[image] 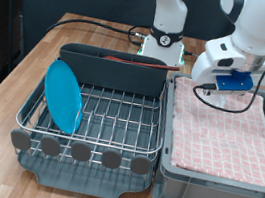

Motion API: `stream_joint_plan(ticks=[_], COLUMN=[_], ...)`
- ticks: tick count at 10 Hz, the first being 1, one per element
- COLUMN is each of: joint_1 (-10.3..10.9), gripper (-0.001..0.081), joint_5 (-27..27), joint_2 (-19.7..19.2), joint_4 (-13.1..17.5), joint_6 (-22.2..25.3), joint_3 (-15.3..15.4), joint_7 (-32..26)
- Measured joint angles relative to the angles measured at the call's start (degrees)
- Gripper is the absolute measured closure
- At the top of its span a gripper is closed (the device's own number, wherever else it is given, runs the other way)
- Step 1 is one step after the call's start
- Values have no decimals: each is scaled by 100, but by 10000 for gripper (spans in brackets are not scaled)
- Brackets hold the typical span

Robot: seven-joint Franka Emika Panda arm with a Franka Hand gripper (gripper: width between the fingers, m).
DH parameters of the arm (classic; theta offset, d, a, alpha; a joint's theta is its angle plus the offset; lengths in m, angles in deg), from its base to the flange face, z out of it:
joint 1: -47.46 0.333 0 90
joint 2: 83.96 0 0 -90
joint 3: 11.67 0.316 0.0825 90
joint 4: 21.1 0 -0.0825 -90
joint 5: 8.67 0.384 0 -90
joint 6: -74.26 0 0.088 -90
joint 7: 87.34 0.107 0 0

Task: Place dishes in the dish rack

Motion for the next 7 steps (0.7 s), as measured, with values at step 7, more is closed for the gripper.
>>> stream_joint_plan(ticks=[7], joint_1=[0], gripper=[4], joint_5=[302], joint_2=[-225], joint_4=[10], joint_6=[-128], joint_3=[-1], joint_7=[-221])
